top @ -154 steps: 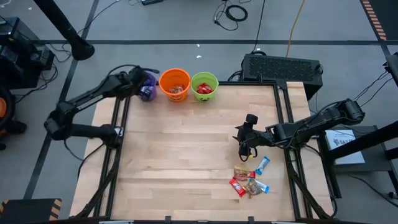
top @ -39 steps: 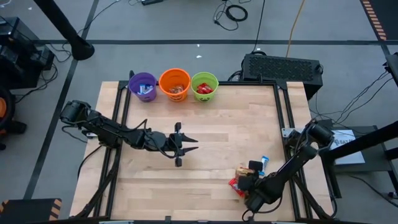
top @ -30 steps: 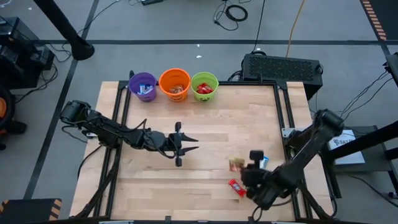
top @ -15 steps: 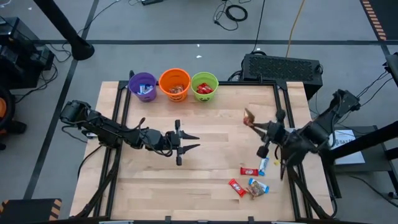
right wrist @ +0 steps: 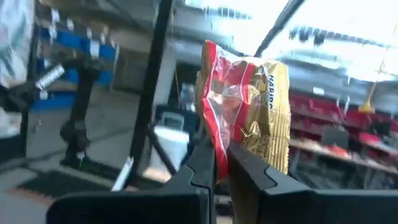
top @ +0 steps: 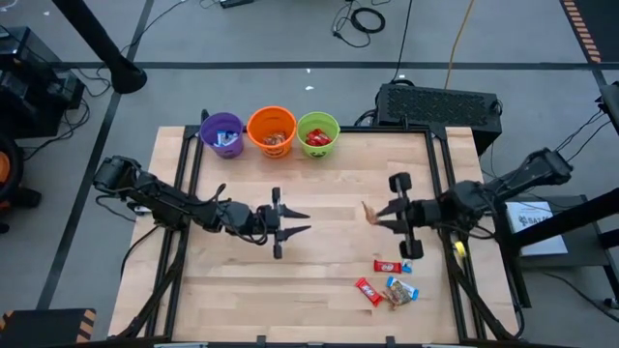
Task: Sort candy by brand, put in halloween buckets
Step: Put golden candy into the orange bucket
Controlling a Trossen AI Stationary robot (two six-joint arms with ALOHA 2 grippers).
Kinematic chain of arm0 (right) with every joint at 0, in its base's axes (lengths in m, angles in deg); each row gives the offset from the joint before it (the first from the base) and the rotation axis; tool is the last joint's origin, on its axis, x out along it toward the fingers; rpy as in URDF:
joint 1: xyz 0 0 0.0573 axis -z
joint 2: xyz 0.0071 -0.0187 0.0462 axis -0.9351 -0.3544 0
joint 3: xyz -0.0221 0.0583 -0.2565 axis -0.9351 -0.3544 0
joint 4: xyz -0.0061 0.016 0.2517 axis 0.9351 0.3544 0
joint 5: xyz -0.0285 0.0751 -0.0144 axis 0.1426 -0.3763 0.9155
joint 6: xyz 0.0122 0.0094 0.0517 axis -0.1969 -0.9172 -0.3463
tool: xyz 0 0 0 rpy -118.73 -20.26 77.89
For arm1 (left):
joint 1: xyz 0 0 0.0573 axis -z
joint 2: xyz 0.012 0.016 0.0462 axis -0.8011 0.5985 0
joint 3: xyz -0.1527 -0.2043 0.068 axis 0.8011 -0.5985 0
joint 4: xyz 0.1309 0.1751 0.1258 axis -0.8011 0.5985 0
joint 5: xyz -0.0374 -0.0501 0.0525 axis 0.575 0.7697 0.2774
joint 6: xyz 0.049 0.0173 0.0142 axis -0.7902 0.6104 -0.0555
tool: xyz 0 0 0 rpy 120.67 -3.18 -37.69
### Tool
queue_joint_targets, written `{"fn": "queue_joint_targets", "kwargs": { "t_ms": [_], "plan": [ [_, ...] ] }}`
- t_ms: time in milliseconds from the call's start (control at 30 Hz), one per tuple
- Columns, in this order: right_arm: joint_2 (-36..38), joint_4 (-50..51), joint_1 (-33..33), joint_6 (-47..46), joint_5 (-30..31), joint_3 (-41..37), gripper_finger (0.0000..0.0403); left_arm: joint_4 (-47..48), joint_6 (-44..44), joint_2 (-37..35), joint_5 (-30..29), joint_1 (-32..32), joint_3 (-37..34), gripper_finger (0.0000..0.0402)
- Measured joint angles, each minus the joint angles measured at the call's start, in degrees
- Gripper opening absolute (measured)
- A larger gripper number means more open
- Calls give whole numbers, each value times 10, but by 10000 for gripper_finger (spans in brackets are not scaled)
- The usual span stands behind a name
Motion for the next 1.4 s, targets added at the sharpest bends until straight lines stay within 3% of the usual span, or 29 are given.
{"fn": "queue_joint_targets", "kwargs": {
  "t_ms": [167, 300, 567, 767, 867, 1033, 1133, 1300, 1400],
  "plan": [
    [-20, -145, 27, -55, -55, -71, 27, 0, -1, -8, 0, 8, 0, 123],
    [-42, -252, 33, -85, -28, -104, 27, 0, -1, -18, 0, 12, 0, 123],
    [-52, -233, 38, -67, 38, -104, 27, 3, -1, -27, -5, 16, 0, 123],
    [-54, -124, 11, 183, 5, -103, 27, 21, -6, -27, -28, 16, 0, 123],
    [-55, -54, 5, 291, 24, -103, 27, 26, -6, -27, -30, 16, 0, 123],
    [-55, 25, 3, 363, 80, -103, 27, 26, -11, -27, -31, 16, 0, 123],
    [-55, 13, 3, 328, 117, -103, 27, 26, -17, -27, -33, 16, 0, 123],
    [-54, -114, 24, 41, 207, -103, 27, 25, -17, -27, -33, 16, 0, 123],
    [-54, -128, 46, -66, 202, -103, 27, 17, -21, -27, -45, 16, 0, 123]
  ]
}}
